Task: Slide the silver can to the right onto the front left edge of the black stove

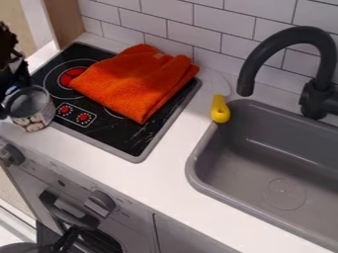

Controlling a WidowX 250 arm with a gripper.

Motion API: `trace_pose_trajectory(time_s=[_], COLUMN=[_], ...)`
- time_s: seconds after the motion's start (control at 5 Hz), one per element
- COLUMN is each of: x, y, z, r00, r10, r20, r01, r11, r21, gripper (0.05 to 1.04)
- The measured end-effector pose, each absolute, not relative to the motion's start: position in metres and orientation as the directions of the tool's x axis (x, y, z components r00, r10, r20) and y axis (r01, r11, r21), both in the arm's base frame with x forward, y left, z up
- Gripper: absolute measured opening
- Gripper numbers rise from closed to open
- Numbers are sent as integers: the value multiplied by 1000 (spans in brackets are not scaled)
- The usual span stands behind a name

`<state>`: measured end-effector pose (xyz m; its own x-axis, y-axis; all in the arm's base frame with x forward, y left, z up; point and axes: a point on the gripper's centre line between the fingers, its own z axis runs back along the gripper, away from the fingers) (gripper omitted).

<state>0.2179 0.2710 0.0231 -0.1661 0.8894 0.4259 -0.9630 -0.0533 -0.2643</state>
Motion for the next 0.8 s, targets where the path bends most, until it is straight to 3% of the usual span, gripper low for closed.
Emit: trace_pose_trajectory(time_s=[0.8], x=[222], y=[255], z=[33], r00=[-198], r10=[908], r20=[371], r01=[-966], r11=[-115], r21=[-233], gripper=[997])
